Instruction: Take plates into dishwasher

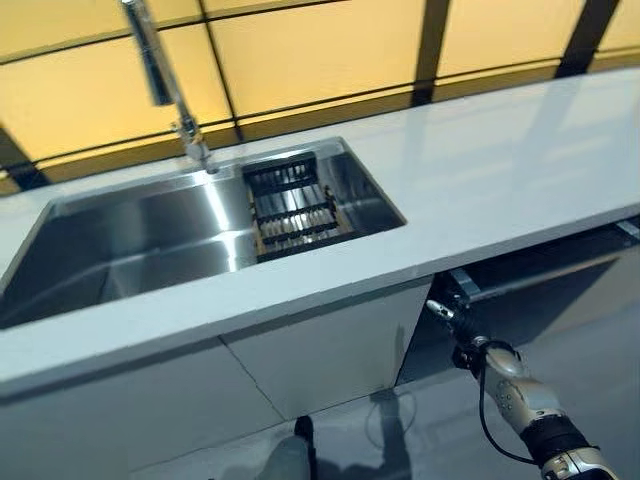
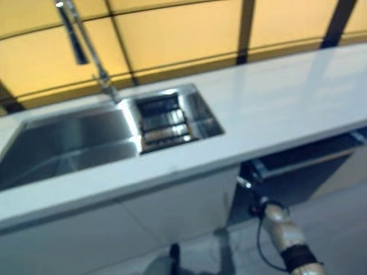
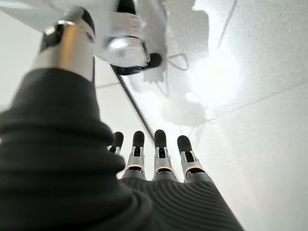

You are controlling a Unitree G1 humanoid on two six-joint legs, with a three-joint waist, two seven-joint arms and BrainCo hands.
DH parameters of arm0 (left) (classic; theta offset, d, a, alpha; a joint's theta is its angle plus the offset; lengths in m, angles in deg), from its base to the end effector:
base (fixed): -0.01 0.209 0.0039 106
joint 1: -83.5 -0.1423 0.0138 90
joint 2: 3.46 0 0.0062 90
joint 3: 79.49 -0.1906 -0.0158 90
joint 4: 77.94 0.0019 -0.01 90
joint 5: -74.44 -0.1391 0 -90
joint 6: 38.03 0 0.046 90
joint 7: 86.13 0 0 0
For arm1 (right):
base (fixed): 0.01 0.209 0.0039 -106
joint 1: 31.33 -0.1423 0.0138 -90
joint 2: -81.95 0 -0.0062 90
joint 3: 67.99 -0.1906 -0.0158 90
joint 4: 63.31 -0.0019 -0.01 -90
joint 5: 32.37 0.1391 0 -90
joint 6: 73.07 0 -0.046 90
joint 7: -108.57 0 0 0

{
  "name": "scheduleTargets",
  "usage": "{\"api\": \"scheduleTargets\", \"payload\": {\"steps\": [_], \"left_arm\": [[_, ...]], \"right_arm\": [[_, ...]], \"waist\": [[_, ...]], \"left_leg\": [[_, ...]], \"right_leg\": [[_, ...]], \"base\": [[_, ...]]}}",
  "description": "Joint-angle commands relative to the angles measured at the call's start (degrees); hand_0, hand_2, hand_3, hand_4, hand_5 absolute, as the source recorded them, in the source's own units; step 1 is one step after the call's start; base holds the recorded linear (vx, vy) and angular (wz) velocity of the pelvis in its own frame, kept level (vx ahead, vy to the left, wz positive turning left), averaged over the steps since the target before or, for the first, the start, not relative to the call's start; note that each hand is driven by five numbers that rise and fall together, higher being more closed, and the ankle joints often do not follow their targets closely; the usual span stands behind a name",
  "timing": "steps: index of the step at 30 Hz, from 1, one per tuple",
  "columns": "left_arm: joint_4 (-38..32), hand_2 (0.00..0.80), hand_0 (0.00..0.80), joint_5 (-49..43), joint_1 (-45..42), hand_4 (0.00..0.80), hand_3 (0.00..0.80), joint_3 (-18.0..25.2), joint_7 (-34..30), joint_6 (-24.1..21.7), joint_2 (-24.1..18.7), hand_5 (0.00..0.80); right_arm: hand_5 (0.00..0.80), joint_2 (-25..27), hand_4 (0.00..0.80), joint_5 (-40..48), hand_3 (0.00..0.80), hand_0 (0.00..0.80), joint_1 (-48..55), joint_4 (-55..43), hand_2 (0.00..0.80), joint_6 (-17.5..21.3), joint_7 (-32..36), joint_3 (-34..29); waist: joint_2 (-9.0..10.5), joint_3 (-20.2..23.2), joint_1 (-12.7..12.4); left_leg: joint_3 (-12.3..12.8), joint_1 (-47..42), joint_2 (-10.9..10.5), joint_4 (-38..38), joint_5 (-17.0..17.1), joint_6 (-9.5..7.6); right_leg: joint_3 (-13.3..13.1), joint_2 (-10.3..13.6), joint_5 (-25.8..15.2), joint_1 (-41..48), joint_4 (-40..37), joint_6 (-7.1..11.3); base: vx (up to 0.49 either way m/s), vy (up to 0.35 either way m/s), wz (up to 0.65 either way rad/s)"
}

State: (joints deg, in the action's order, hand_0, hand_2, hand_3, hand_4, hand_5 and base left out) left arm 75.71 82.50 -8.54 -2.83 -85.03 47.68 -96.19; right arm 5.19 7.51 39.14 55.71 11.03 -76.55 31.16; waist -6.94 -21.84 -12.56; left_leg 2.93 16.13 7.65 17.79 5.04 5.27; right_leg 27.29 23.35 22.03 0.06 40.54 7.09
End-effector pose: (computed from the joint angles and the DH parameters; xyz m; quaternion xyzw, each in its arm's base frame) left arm 0.0807 0.2447 -0.1122 0.1432 0.5146 0.0299 0.8449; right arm 0.2641 -0.2437 0.0401 0.0641 0.1462 -0.0610 0.9853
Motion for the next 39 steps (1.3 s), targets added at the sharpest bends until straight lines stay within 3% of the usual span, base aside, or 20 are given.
{"api": "scheduleTargets", "payload": {"steps": [1, 9, 16, 19, 23, 26, 29, 30, 32, 39], "left_arm": [[-2.6, 0.000, 0.000, -1.5, 1.9, 0.000, 0.000, 0.1, -0.4, -1.0, -1.3, 0.000], [-0.9, 0.000, 0.000, -3.5, -0.5, 0.000, 0.000, 1.9, -0.9, -2.1, -2.3, 0.000], [-0.8, 0.000, 0.000, -4.9, -1.9, 0.000, 0.000, 3.3, -0.9, -3.1, -1.6, 0.000], [-1.9, 0.000, 0.000, -5.5, -2.6, 0.000, 0.000, 4.8, -1.1, -3.0, -1.6, 0.000], [-3.0, 0.000, 0.000, -4.7, -2.2, 0.000, 0.000, 6.8, -0.3, -2.8, -1.9, 0.000], [-3.6, 0.000, 0.000, -4.0, -1.4, 0.000, 0.000, 8.2, 0.6, -2.6, -2.7, 0.000], [-3.9, 0.000, 0.000, -3.0, -0.1, 0.000, 0.000, 8.4, 1.9, -2.8, -3.6, 0.000], [-3.7, 0.000, 0.000, -2.9, 1.6, 0.000, 0.000, 8.6, 2.3, -2.3, -4.6, 0.000], [-3.7, 0.000, 0.000, -3.3, 3.3, 0.000, 0.000, 8.7, 2.4, -1.6, -5.4, 0.000], [-2.9, 0.000, 0.000, -4.0, 5.6, 0.000, 0.000, 9.7, 2.0, 0.2, -6.5, 0.000]], "right_arm": [[0.000, -4.2, 0.000, -0.4, 0.000, 0.000, -19.0, -10.5, 0.000, 10.2, 6.0, -0.1], [0.000, -3.2, 0.000, -2.2, 0.000, 0.000, -17.8, -9.7, 0.000, 8.6, 5.9, -1.7], [0.000, -1.0, 0.000, -20.8, 0.000, 0.000, -14.8, -8.9, 0.000, 8.5, 1.9, -0.4], [0.000, 0.9, 0.000, -25.5, 0.000, 0.000, -11.5, -10.9, 0.000, 8.0, 3.1, 0.0], [0.000, 0.5, 0.000, -30.6, 0.000, 0.000, -4.2, -14.6, 0.000, 8.9, 5.2, -0.3], [0.000, 1.7, 0.000, -35.6, 0.000, 0.000, 0.9, -16.4, 0.000, 10.1, 6.3, -1.1], [0.000, 3.0, 0.000, -36.9, 0.000, 0.000, 4.1, -17.4, 0.000, 10.5, 6.5, -2.1], [0.000, 3.8, 0.000, -37.9, 0.000, 0.000, 7.7, -18.4, 0.000, 10.7, 6.3, -3.7], [0.000, 4.2, 0.000, -37.5, 0.000, 0.000, 11.3, -18.8, 0.000, 10.3, 5.6, -5.2], [0.000, 1.9, 0.000, -36.7, 0.000, 0.000, 17.1, -12.5, 0.000, 8.1, 4.2, -6.2]], "waist": [[1.03, -1.5, -6.3], [1.87, -0.9, -8.2], [3.41, 1.0, -7.8], [5.49, 2.7, -7.2], [9.78, 6.3, -5.2], [11.62, 8.5, -3.1], [12.12, 9.2, -0.6], [12.58, 10.1, 1.5], [13.02, 11.0, 2.9], [13.09, 14.0, 5.0]], "left_leg": [[-0.3, 3.2, -1.2, 5.4, -1.9, -1.24], [-1.5, 3.2, -1.2, 4.1, -1.1, -1.36], [0.2, 2.0, -0.2, 1.9, -1.0, -1.11], [1.6, 1.5, -0.3, 1.0, -2.1, -1.69], [4.3, 0.5, -2.7, -2.2, -3.7, -3.49], [6.6, -1.6, -4.1, -7.3, -2.2, -4.94], [6.9, -3.1, -4.7, -10.4, -1.9, -5.53], [5.6, -3.1, -5.6, -12.1, -1.8, -6.17], [3.8, -2.6, -6.7, -13.6, -1.6, -7.12], [-1.1, -1.0, -9.5, -16.4, 0.0, -8.53]], "right_leg": [[0.4, -1.0, -2.7, 10.3, -4.9, -6.83], [1.8, -1.1, -4.0, 13.2, -7.7, -5.54], [1.8, -2.3, -7.0, 15.3, -14.4, -4.03], [1.3, -2.6, -11.3, 16.3, -19.6, -2.16], [-0.3, -2.3, -21.8, 16.7, -26.8, 1.92], [-1.9, -2.3, -28.5, 14.1, -30.3, 3.39], [-5.9, -3.5, -29.3, 10.6, -31.4, 3.80], [-10.6, -5.2, -29.5, 8.1, -30.3, 3.63], [-14.7, -6.8, -30.5, 6.8, -27.1, 3.58], [-24.0, -13.5, -29.2, 7.7, -21.5, 2.28]], "base": [[0.055, -0.002, 0.39], [0.038, 0.005, 0.20], [0.079, 0.056, -0.04], [0.049, 0.080, -0.34], [0.047, 0.131, -0.26], [0.012, 0.123, -0.09], [-0.050, 0.070, -0.04], [-0.063, 0.010, -0.02], [-0.088, -0.006, 0.49], [-0.178, -0.081, 0.54]]}}
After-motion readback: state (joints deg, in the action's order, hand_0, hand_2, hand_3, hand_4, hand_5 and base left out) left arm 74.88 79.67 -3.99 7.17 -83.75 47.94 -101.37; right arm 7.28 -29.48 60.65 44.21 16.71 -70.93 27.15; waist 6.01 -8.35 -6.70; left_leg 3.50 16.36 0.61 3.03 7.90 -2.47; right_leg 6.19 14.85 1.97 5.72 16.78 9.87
